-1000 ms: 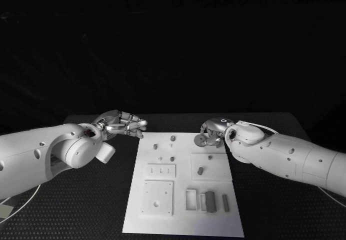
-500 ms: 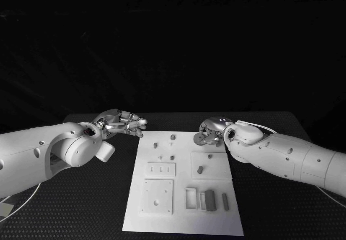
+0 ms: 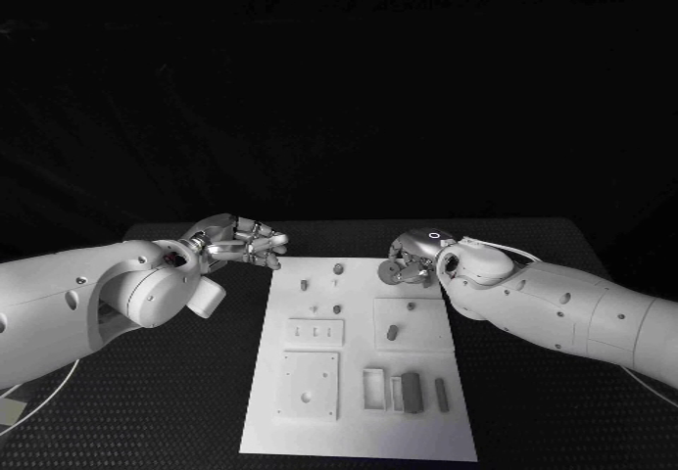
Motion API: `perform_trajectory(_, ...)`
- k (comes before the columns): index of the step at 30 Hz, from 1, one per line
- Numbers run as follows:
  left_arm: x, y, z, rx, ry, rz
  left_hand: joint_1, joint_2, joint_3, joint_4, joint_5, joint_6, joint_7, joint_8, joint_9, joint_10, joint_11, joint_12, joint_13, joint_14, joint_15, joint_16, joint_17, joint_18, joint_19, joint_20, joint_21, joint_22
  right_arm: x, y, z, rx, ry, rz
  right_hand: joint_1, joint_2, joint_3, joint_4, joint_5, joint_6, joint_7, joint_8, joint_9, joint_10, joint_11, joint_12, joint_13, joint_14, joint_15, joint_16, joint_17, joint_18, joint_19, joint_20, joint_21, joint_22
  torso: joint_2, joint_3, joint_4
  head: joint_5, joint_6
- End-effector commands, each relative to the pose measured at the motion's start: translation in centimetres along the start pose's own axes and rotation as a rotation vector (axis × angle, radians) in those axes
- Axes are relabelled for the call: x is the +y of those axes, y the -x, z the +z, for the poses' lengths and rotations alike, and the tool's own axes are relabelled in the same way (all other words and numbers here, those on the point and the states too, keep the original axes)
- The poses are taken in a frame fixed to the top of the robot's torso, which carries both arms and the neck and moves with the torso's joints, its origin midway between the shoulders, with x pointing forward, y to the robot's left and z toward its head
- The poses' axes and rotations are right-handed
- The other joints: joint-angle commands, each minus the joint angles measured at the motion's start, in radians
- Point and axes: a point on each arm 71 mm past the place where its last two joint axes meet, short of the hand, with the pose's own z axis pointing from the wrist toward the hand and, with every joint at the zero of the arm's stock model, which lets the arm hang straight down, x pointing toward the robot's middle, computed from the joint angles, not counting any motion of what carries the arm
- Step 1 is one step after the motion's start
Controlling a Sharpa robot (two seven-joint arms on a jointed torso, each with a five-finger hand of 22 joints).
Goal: Assemble the parts on the task board
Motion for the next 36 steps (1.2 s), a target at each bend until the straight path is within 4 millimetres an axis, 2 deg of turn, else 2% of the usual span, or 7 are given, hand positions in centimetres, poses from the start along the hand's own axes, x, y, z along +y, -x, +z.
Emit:
perform_trajectory(1,-0.1,-0.1,0.0,0.009,-0.005,0.001,-0.001,-0.001,0.008,0.0,-0.001,0.003,0.001,-0.007,-0.001,0.008,0.0,-0.004,0.001,0.009,0.0,-0.004,0.002,0.003,0.007,0.001,-0.004,0.001,0.1,-1.0,-0.1,0.053,-0.001,-0.022,-0.003,-0.001,-0.002,0.001,0.005,0.036,0.03,0.002,-0.001,0.002,-0.008,0.004,-0.002,0.001,-0.007,0.002,-0.001,0.083,0.0,-0.003,0.006,0.019,0.0,0.0001,0.0013,0.0,-0.001)
perform_trajectory(8,-0.1,-0.2,0.0,0.011,-0.006,0.001,-0.001,-0.001,0.008,0.0,-0.001,0.003,0.001,-0.007,-0.001,0.008,0.0,-0.004,0.001,0.009,0.0,-0.004,0.002,0.003,0.007,0.002,-0.004,0.001,0.5,-2.0,0.0,0.077,0.001,-0.02,-0.014,0.004,-0.002,0.007,0.005,0.034,0.03,0.0,0.0,0.003,-0.008,0.002,-0.006,0.002,-0.007,0.001,-0.001,0.083,0.0,-0.001,0.005,0.018,0.0,0.0003,0.0008,0.001,-0.002)
perform_trajectory(17,-0.1,-0.2,0.0,0.012,-0.004,0.0,-0.001,-0.002,0.008,0.0,-0.001,0.003,0.001,-0.007,-0.001,0.009,0.0,-0.005,0.002,0.009,0.0,-0.005,0.003,0.003,0.007,0.002,-0.004,0.001,0.2,-2.7,0.1,0.099,-0.012,-0.034,-0.028,-0.015,-0.004,0.012,0.005,0.024,0.033,-0.009,-0.001,0.002,-0.006,0.001,-0.01,0.002,-0.005,0.0,-0.002,0.083,0.0,-0.001,0.004,0.018,0.001,-0.0007,0.0014,0.001,-0.007)
perform_trajectory(25,-0.1,-0.3,0.0,0.014,-0.004,0.0,-0.001,-0.002,0.008,0.0,-0.001,0.003,0.001,-0.008,-0.001,0.009,0.0,-0.005,0.002,0.009,0.0,-0.005,0.003,0.003,0.007,0.002,-0.005,0.001,0.3,-3.3,0.0,0.121,-0.009,-0.05,-0.023,-0.033,0.0,0.008,0.005,0.016,0.035,-0.015,-0.001,-0.001,-0.003,0.0,-0.013,0.001,-0.002,-0.001,-0.002,0.083,-0.001,-0.002,0.002,0.017,0.0,0.0005,-0.0006,0.004,-0.009)
perform_trajectory(30,-0.1,-0.3,0.0,0.015,-0.004,0.0,-0.001,-0.002,0.008,0.0,-0.001,0.003,0.001,-0.008,-0.001,0.009,0.0,-0.006,0.002,0.01,0.0,-0.006,0.003,0.003,0.007,0.002,-0.005,0.001,0.5,-3.6,0.1,0.124,-0.007,-0.061,-0.021,-0.042,0.002,0.006,0.005,0.012,0.037,-0.018,-0.001,-0.002,-0.002,0.0,-0.014,0.001,-0.001,-0.002,-0.002,0.083,-0.001,-0.002,0.002,0.017,0.0,-0.0007,0.0018,0.003,-0.009)
perform_trajectory(36,-0.1,-0.2,-0.1,0.012,-0.003,0.0,-0.001,-0.003,0.008,0.0,-0.001,0.003,0.001,-0.008,-0.001,0.009,0.0,-0.006,0.002,0.01,0.0,-0.006,0.004,0.003,0.007,0.002,-0.005,0.002,0.6,-3.7,0.0,0.125,-0.003,-0.066,-0.016,-0.034,0.007,0.006,0.005,0.018,0.036,-0.016,0.002,-0.002,-0.002,0.001,-0.015,0.002,-0.001,-0.002,-0.002,0.083,0.0,-0.002,0.001,0.017,0.0,0.0002,-0.0011,0.005,-0.009)
